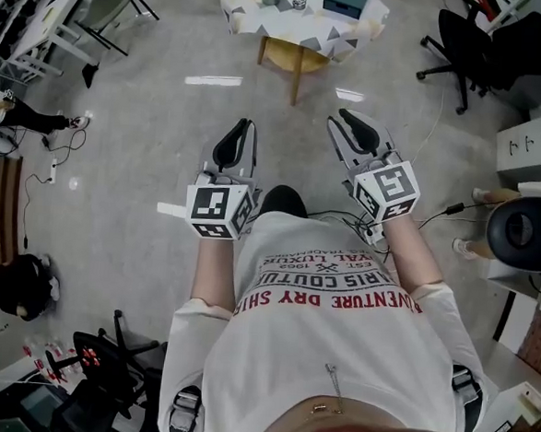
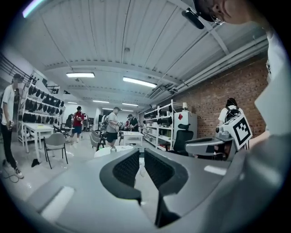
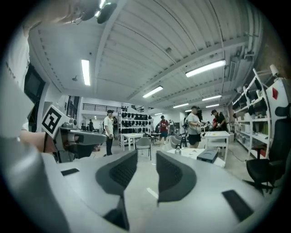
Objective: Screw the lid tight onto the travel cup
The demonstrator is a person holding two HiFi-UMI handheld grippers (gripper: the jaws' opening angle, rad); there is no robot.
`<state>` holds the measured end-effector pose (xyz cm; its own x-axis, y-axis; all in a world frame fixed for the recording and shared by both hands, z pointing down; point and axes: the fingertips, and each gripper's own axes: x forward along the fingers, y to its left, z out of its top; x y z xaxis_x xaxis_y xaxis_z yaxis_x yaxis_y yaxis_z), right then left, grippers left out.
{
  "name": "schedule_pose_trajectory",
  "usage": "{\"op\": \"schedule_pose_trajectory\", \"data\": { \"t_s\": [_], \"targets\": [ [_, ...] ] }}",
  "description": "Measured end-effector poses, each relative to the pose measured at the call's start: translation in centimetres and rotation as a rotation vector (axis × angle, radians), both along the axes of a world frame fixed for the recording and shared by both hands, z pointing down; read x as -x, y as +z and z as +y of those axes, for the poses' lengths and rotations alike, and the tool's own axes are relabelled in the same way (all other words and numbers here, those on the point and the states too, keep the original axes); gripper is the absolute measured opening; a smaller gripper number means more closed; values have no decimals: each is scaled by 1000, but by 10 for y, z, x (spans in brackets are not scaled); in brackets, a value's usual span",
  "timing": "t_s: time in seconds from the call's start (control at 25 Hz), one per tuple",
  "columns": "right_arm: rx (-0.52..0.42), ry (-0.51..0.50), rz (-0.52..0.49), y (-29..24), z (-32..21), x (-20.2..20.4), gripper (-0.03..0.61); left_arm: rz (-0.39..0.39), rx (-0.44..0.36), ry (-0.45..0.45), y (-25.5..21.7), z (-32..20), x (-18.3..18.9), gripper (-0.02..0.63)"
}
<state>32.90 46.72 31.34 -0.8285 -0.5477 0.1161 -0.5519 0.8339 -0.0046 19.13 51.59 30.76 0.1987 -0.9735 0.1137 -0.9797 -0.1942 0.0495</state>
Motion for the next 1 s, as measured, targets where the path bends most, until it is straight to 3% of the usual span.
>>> {"op": "schedule_pose_trajectory", "data": {
  "t_s": [0.04,0.08,0.16,0.52,0.76,1.0],
  "targets": [
    [11,-9,16,6,-4,4,137,10,4,0,3,-4,4,26],
    [19,-16,32,10,-9,8,178,15,10,2,6,-9,8,67],
    [27,-19,57,16,-20,17,186,16,25,4,12,-22,19,217],
    [41,16,118,31,-109,83,187,29,49,62,37,-116,83,256],
    [2,78,140,18,-201,168,187,28,34,136,33,-208,167,291],
    [35,140,178,15,-284,231,187,29,58,205,28,-294,239,302]
  ]
}}
